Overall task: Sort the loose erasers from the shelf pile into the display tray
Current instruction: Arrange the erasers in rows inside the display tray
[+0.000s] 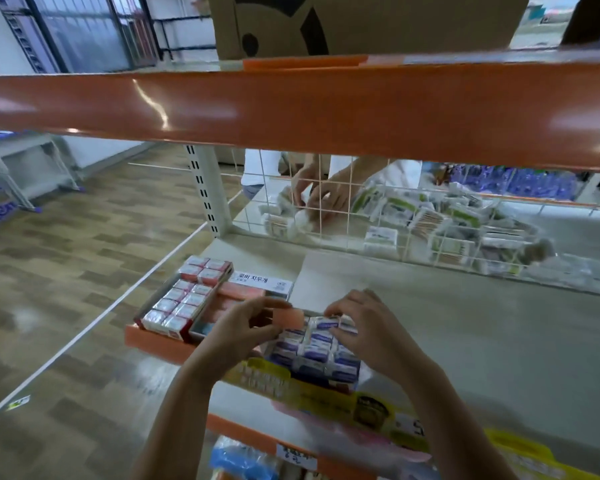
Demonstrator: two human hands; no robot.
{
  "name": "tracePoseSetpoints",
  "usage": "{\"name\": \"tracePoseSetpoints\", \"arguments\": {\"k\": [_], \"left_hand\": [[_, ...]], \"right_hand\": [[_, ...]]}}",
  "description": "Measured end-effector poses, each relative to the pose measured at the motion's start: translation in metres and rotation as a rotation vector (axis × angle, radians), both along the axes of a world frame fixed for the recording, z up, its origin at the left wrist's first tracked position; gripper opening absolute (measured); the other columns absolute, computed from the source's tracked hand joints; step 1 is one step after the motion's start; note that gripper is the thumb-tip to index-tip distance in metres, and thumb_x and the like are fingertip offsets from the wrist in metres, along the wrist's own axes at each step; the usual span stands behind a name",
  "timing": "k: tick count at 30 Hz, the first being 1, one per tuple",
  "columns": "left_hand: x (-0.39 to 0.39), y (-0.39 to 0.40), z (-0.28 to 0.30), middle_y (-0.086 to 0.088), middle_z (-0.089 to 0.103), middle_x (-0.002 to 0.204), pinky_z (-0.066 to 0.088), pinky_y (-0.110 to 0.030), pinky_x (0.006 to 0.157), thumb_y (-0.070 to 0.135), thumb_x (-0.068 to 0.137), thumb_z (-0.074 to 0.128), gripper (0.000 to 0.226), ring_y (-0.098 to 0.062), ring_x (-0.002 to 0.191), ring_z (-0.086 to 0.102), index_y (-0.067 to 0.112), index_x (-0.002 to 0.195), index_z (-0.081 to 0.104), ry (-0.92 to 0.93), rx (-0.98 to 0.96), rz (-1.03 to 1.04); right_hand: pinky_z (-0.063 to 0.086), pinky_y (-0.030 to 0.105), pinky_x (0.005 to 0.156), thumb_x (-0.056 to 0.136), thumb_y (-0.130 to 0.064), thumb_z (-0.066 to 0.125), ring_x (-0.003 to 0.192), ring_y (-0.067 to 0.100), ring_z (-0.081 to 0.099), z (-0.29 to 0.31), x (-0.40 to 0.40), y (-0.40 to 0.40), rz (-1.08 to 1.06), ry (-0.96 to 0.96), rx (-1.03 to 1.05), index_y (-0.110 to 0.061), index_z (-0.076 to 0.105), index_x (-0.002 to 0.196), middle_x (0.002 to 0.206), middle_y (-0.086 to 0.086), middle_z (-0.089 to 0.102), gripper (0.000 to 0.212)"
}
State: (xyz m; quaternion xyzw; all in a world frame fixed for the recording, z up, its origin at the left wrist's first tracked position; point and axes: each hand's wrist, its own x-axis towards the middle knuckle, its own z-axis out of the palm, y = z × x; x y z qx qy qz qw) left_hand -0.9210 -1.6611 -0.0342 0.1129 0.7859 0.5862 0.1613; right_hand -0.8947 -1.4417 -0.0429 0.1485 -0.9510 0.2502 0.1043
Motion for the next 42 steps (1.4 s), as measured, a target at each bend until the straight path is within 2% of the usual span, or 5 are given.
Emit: {"name": "tracePoseSetpoints", "arguments": {"k": [9,15,26,34,42], "left_hand": [[-0.040,-0.020,-0.007,-0.001,0.071,0.099,0.055,-0.030,0.081,0.003,0.083,0.065,0.032,-0.015,0.094,0.068,0.024,0.107,0.064,0.074,-0.047,-0.062],[-0.059,-0.041,-0.011,-0.005,0.070,0.093,0.055,-0.029,0.077,0.000,0.083,0.065,0.035,-0.018,0.087,0.067,0.028,0.103,0.066,0.090,-0.053,-0.091],[-0.087,-0.072,-0.018,0.014,0.063,0.093,0.050,-0.012,0.072,0.016,0.084,0.067,0.032,0.006,0.087,0.060,0.032,0.111,0.062,0.255,-0.336,-0.236],[-0.100,-0.039,-0.021,0.009,0.065,0.098,0.047,-0.019,0.076,0.019,0.085,0.064,0.033,-0.003,0.084,0.057,0.027,0.117,0.061,0.467,-0.474,-0.289],[-0.103,-0.024,-0.029,0.002,0.060,0.117,0.040,-0.026,0.089,0.028,0.094,0.051,0.029,-0.013,0.109,0.048,0.025,0.122,0.056,0.600,-0.626,-0.279]], "right_hand": [[0.030,0.014,0.074,0.089,-0.020,0.058,0.097,0.008,0.044,-0.011,-0.026,-0.034,0.049,-0.123,0.027,-0.022,0.063,0.111,0.105,-0.005,0.060,0.023],[0.037,0.023,0.084,0.091,-0.028,0.056,0.099,0.008,0.044,-0.014,-0.029,-0.047,0.057,-0.261,0.030,-0.022,0.061,0.113,0.109,-0.005,0.058,0.024],[0.035,0.011,0.073,0.094,-0.031,0.051,0.091,0.004,0.047,-0.003,-0.031,-0.060,-0.101,-0.333,-0.023,-0.020,0.065,0.113,0.099,-0.006,0.059,0.026],[0.036,0.010,0.072,0.095,-0.028,0.051,0.091,0.006,0.050,0.002,-0.038,-0.076,-0.207,-0.331,-0.083,-0.020,0.064,0.113,0.103,-0.004,0.062,0.024],[0.036,0.009,0.070,0.095,-0.027,0.051,0.091,0.009,0.053,0.001,-0.035,-0.082,-0.263,-0.333,-0.095,-0.018,0.065,0.110,0.102,-0.001,0.063,0.023]]}}
